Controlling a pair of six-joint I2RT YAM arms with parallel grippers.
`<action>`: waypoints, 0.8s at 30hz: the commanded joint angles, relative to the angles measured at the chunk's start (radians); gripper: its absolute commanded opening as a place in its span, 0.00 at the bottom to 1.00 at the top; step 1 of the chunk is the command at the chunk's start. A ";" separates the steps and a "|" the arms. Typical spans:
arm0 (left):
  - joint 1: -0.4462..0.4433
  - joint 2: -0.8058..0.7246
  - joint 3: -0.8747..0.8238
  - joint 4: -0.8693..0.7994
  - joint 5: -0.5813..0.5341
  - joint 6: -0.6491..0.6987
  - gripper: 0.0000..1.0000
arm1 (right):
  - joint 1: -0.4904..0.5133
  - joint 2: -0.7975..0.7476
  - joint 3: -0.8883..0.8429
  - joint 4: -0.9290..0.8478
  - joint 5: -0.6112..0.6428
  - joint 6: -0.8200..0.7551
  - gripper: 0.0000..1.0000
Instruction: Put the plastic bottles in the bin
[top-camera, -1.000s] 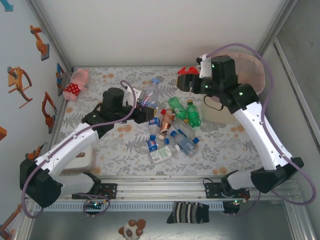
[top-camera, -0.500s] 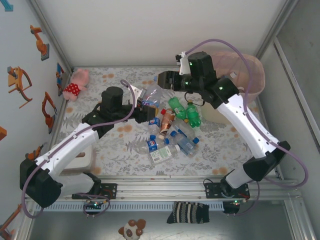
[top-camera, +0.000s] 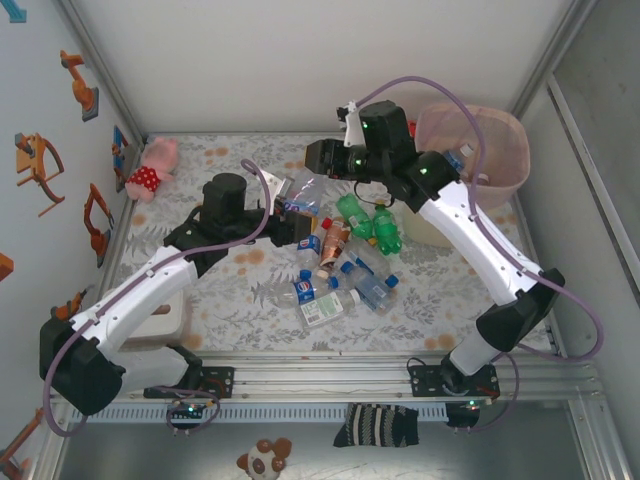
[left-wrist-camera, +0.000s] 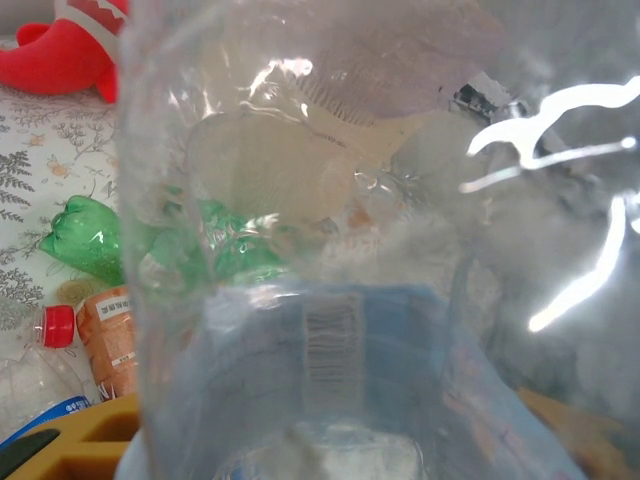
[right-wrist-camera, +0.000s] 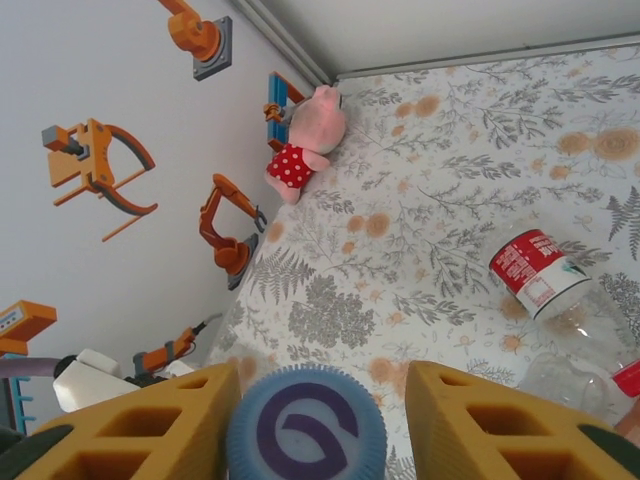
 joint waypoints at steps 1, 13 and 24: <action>0.001 -0.012 -0.006 0.034 0.028 0.013 0.50 | 0.006 0.002 0.028 0.034 -0.002 0.011 0.38; 0.002 -0.022 -0.003 0.033 0.012 0.007 0.67 | 0.003 -0.019 0.026 0.027 0.030 -0.024 0.25; 0.004 -0.079 -0.009 0.012 -0.024 0.008 0.80 | -0.127 -0.098 0.026 -0.026 0.077 -0.079 0.25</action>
